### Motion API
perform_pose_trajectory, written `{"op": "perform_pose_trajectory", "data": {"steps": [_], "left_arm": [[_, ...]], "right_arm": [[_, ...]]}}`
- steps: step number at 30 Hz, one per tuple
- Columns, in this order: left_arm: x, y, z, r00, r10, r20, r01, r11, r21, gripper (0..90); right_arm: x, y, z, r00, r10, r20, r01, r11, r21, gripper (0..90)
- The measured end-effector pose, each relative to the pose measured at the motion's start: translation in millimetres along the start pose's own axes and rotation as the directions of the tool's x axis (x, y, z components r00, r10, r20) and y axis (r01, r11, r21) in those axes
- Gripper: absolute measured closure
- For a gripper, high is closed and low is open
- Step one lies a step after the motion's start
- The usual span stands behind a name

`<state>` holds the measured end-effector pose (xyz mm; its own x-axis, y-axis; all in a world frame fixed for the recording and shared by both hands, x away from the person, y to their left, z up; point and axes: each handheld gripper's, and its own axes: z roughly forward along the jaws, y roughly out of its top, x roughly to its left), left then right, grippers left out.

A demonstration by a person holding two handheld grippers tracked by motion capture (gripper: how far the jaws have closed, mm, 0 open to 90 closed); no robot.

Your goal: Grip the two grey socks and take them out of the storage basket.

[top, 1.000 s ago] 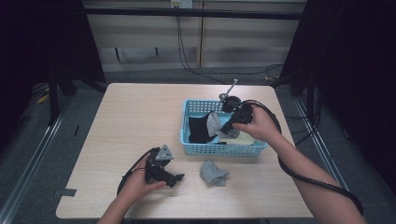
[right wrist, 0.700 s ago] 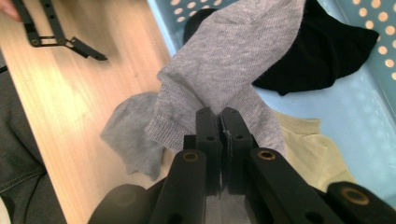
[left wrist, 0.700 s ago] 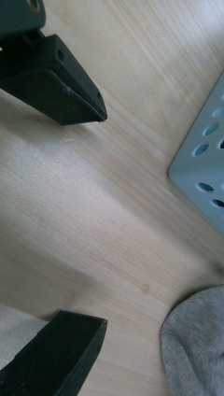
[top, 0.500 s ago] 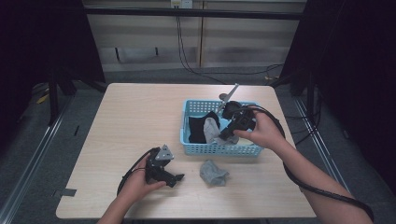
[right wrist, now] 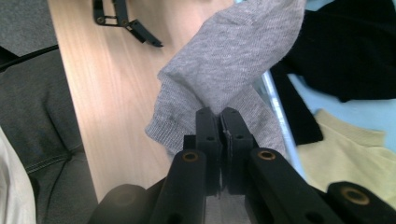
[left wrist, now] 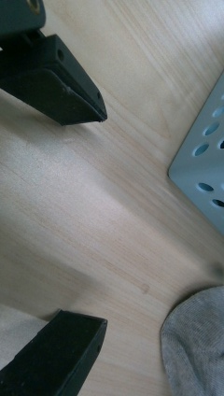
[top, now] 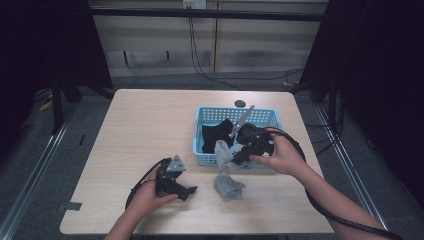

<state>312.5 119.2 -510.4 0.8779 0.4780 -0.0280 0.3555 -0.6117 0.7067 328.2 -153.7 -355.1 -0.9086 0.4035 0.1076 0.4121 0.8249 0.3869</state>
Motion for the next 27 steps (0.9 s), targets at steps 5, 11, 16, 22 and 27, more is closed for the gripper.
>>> {"op": "perform_pose_trajectory", "data": {"steps": [5, 11, 16, 22, 27], "left_arm": [[0.0, 0.0, 0.0, 1.0, 0.0, 0.0, 0.0, 1.0, 0.0, 2.3], [0.0, 0.0, 0.0, 1.0, 0.0, 0.0, 0.0, 1.0, 0.0, 2.3], [0.0, 0.0, 0.0, 1.0, 0.0, 0.0, 0.0, 1.0, 0.0, 2.3], [0.0, 0.0, 0.0, 1.0, 0.0, 0.0, 0.0, 1.0, 0.0, 2.3], [0.0, 0.0, 0.0, 1.0, 0.0, 0.0, 0.0, 1.0, 0.0, 2.3]], "right_arm": [[11.0, -7.7, 11.4, 0.9998, -0.018, -0.012, 0.018, 1.0, 0.008, 87.6], [18.7, -15.1, 25.8, 0.9994, -0.018, -0.028, 0.018, 1.0, 0.011, 87.5], [18.0, -19.8, 38.8, 0.9987, -0.022, -0.046, 0.023, 0.999, 0.027, 87.5], [16.0, -22.6, 52.0, 0.999, -0.026, -0.037, 0.028, 0.999, 0.043, 87.4], [15.5, -21.7, 65.3, 0.9996, -0.001, -0.027, 0.003, 0.998, 0.066, 87.2]]}}
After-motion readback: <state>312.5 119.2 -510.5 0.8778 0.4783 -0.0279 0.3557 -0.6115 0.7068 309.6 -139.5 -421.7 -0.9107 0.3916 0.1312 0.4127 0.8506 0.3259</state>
